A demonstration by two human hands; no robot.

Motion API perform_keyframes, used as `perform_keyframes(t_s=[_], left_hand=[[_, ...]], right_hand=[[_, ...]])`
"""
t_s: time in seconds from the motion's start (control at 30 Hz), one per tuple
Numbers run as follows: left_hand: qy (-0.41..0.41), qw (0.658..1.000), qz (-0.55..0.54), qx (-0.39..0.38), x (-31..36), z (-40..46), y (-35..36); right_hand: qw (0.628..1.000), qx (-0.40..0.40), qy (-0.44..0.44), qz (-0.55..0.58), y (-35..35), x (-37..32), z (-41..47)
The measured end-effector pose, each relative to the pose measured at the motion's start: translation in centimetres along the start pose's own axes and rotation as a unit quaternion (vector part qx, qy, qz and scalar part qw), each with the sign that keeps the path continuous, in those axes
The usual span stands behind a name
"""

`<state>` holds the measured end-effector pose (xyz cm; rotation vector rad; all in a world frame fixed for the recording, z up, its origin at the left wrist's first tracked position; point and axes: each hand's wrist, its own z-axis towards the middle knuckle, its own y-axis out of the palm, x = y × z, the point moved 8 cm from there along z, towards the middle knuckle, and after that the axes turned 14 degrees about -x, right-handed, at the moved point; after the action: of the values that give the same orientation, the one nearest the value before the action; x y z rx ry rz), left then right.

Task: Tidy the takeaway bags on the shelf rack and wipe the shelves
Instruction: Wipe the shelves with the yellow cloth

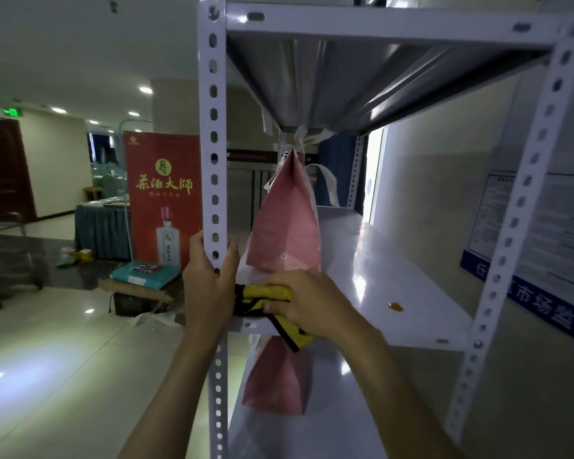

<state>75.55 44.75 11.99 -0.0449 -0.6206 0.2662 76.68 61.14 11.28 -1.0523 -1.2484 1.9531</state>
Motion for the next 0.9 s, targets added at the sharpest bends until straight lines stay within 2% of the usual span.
perform_keyframes(t_s=[0.1,0.2,0.27,0.3,0.37,0.43,0.47,0.53,0.63,0.73,0.83,0.9], left_hand=[[-0.003,1.0,0.001,0.002,-0.1,0.0,0.1],[-0.009,1.0,0.012,0.001,-0.2,0.1,0.1],[-0.016,1.0,0.02,0.003,-0.1,0.0,0.1],[-0.019,1.0,0.021,0.004,-0.1,0.0,0.1],[-0.025,0.999,0.024,0.006,0.0,-0.1,0.1],[-0.027,0.999,0.022,0.005,0.1,-0.1,0.1],[-0.027,0.999,0.021,0.005,0.2,-0.1,0.1],[-0.026,0.999,0.022,0.007,0.2,-0.1,0.1],[-0.02,1.0,0.015,0.009,0.2,-0.1,0.2],[-0.011,1.0,0.007,0.01,0.0,-0.2,0.2],[-0.011,1.0,0.01,0.003,0.0,0.0,0.2],[-0.016,1.0,0.011,0.003,0.0,0.0,0.2]], right_hand=[[1.0,0.001,-0.015,0.005,-1.6,0.2,-2.7],[0.993,0.105,0.037,0.049,-6.3,2.7,-5.5],[0.981,0.164,0.095,0.03,-9.8,5.4,-7.6],[0.977,0.163,0.135,0.004,-10.9,7.0,-8.4],[0.963,0.109,0.243,-0.036,-11.1,11.1,-9.6],[0.942,0.057,0.331,-0.025,-9.3,14.5,-10.7],[0.938,0.055,0.343,-0.004,-8.4,15.2,-10.9],[0.941,0.064,0.331,-0.007,-7.4,14.8,-10.6],[0.961,0.052,0.258,-0.088,-5.9,10.6,-8.6],[0.98,0.042,0.187,-0.044,-4.0,6.8,-7.5],[0.975,0.033,0.217,0.028,-5.1,8.6,-8.3],[0.961,0.051,0.269,0.025,-6.7,11.2,-9.6]])
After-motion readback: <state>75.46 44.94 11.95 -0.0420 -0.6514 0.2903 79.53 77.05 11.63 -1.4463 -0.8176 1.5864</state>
